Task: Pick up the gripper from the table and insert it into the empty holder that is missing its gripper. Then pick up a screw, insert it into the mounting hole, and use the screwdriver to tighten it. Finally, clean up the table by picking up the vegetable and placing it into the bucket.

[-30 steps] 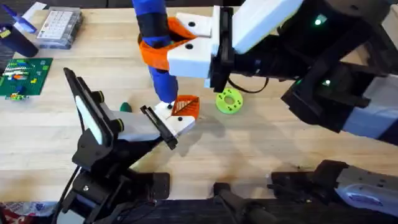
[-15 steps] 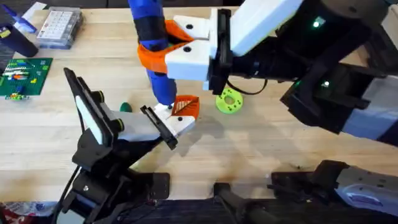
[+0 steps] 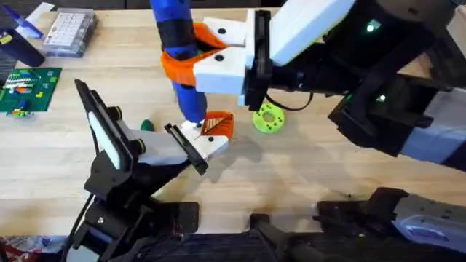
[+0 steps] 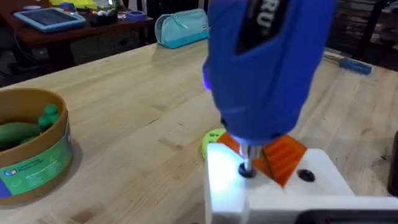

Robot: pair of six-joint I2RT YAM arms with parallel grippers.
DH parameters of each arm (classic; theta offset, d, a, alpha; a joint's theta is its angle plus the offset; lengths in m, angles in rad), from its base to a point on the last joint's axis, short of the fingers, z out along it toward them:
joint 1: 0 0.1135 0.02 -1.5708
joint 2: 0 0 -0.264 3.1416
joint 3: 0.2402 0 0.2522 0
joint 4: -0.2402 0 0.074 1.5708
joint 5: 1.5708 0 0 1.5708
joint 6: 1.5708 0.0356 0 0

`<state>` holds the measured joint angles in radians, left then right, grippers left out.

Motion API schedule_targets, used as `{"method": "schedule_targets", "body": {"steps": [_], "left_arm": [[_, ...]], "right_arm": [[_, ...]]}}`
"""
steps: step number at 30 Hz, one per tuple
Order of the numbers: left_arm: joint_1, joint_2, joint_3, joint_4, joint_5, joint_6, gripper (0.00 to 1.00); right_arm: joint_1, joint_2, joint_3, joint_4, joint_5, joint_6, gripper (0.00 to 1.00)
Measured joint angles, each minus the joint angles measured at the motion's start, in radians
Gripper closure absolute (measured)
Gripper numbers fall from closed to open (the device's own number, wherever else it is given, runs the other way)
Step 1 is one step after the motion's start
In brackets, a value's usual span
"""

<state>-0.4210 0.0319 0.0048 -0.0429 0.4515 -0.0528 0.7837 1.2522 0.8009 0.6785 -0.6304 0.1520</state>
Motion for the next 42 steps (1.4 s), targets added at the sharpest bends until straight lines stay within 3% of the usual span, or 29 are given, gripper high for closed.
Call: {"method": "schedule_targets", "body": {"steps": [42], "left_arm": [[0.0,0.002,0.0,-0.003,0.0,-0.009,0.991]], "right_arm": [[0.002,0.0,0.0,-0.036,0.001,-0.022,0.946]]}}
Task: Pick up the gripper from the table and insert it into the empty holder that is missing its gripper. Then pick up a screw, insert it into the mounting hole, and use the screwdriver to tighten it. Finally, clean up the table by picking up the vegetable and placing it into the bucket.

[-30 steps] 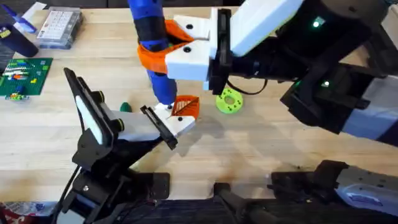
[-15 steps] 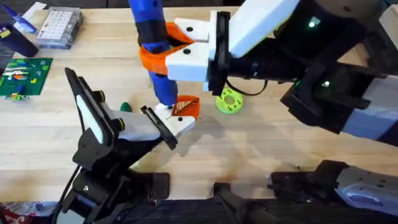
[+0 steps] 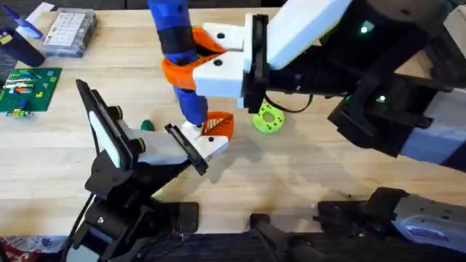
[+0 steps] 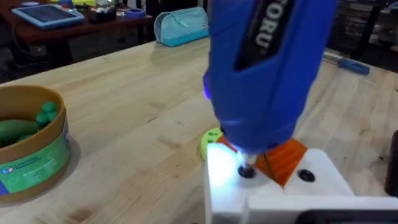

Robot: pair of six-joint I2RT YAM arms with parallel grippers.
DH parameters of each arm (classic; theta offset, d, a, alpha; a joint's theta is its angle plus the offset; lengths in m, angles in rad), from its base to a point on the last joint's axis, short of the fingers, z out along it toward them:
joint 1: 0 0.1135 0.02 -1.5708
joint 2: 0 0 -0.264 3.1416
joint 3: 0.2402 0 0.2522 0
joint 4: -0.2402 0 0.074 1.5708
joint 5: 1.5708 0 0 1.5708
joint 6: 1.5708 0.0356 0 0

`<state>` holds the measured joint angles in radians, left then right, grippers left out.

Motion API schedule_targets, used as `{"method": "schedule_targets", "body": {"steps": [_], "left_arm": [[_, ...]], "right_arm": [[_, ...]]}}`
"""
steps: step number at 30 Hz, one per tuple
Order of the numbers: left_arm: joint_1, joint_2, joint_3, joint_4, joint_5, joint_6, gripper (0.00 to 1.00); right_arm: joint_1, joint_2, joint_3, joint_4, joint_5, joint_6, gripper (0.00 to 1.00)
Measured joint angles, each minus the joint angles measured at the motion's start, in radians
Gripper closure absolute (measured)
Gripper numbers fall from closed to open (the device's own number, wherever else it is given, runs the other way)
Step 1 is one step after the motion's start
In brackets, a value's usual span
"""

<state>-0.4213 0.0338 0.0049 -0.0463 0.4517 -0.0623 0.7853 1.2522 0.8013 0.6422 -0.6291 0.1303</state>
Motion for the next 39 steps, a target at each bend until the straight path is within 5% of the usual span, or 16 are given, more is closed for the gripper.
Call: {"method": "schedule_targets", "body": {"steps": [16,30,39], "left_arm": [[0.0,-0.004,0.001,0.002,-0.003,0.005,0.991],[0.0,-0.004,0.001,0.004,-0.003,0.005,0.991],[0.0,-0.004,0.001,0.004,-0.003,0.004,0.991]], "right_arm": [[0.004,-0.007,-0.023,0.302,-0.023,0.003,0.945],[-0.078,-0.009,-0.023,0.224,-0.019,-0.023,0.947],[-0.212,-0.009,-0.023,0.069,0.015,-0.097,0.947]]}}
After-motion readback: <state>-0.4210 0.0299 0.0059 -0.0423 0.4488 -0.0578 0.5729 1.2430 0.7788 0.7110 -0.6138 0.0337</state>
